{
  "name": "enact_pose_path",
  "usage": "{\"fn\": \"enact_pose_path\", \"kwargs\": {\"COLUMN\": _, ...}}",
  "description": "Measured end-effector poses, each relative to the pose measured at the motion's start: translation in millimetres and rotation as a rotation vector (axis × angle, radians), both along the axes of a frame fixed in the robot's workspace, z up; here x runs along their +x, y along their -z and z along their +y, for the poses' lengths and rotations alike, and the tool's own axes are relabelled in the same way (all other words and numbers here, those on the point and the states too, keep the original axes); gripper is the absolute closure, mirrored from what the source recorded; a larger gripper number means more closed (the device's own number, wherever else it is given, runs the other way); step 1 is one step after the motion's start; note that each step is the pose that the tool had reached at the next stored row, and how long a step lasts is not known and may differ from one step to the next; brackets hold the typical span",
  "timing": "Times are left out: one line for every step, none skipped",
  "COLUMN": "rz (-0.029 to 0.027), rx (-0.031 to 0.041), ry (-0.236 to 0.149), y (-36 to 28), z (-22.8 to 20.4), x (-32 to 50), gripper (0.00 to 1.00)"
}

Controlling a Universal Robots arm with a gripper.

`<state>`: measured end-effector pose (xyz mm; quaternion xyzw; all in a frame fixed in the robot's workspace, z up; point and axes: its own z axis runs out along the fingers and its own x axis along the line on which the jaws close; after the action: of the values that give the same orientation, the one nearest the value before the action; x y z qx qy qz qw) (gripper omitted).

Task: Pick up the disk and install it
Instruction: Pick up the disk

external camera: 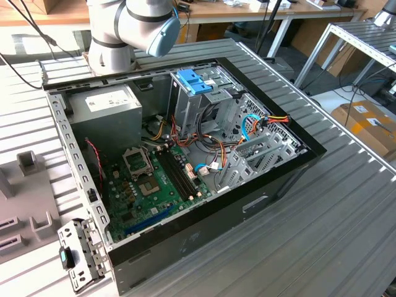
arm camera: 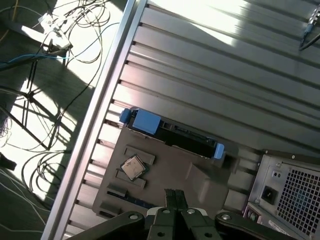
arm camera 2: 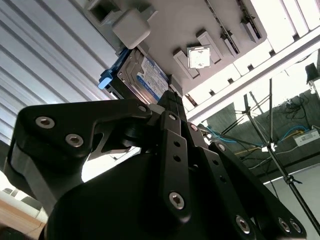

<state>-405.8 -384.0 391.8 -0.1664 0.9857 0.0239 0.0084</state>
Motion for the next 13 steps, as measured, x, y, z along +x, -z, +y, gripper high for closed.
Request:
{"fn": "enact_pose_path", "kwargs": {"rz": 0.0000, "rx": 0.0000, "ry": -0.006, "y": 0.0, "z": 0.0, "x": 0.0, "gripper": 0.89}}
{"fn": "enact_pose_path", "kwargs": {"rz": 0.0000, "rx": 0.0000, "ry": -0.010, "y": 0.0, "z": 0.0, "x": 0.0, "gripper": 0.89}}
{"fn": "enact_pose_path", "kwargs": {"rz": 0.0000, "rx": 0.0000, "ry": -0.014, "y": 0.0, "z": 0.0, "x": 0.0, "gripper": 0.89}}
{"fn": "enact_pose_path", "kwargs": {"rz": 0.0000, "rx": 0.0000, "ry": -0.020, "y": 0.0, "z": 0.0, "x": 0.0, "gripper": 0.89}}
{"fn": "enact_pose_path", "kwargs": {"rz": -0.0001, "rx": 0.0001, "ry": -0.024, "y": 0.0, "z": 0.0, "x": 0.0, "gripper": 0.89}}
{"fn": "enact_pose_path", "kwargs": {"rz": 0.0000, "rx": 0.0000, "ry": -0.030, "y": 0.0, "z": 0.0, "x": 0.0, "gripper": 0.89}}
{"fn": "enact_pose_path", "kwargs": {"rz": 0.0000, "rx": 0.0000, "ry": -0.037, "y": 0.0, "z": 0.0, "x": 0.0, "gripper": 0.89}}
{"fn": "enact_pose_path", "kwargs": {"rz": 0.0000, "rx": 0.0000, "ry": -0.044, "y": 0.0, "z": 0.0, "x": 0.0, "gripper": 0.89}}
{"fn": "enact_pose_path", "kwargs": {"rz": 0.0000, "rx": 0.0000, "ry": -0.048, "y": 0.0, "z": 0.0, "x": 0.0, "gripper": 0.89}}
{"fn": "enact_pose_path", "kwargs": {"rz": 0.0000, "rx": 0.0000, "ry": -0.052, "y": 0.0, "z": 0.0, "x": 0.0, "gripper": 0.89}}
{"fn": "enact_pose_path", "kwargs": {"rz": 0.0000, "rx": 0.0000, "ry": -0.056, "y": 0.0, "z": 0.0, "x": 0.0, "gripper": 0.89}}
{"fn": "enact_pose_path", "kwargs": {"rz": 0.0000, "rx": 0.0000, "ry": -0.060, "y": 0.0, "z": 0.0, "x": 0.0, "gripper": 0.89}}
{"fn": "enact_pose_path", "kwargs": {"rz": 0.0000, "rx": 0.0000, "ry": -0.068, "y": 0.0, "z": 0.0, "x": 0.0, "gripper": 0.89}}
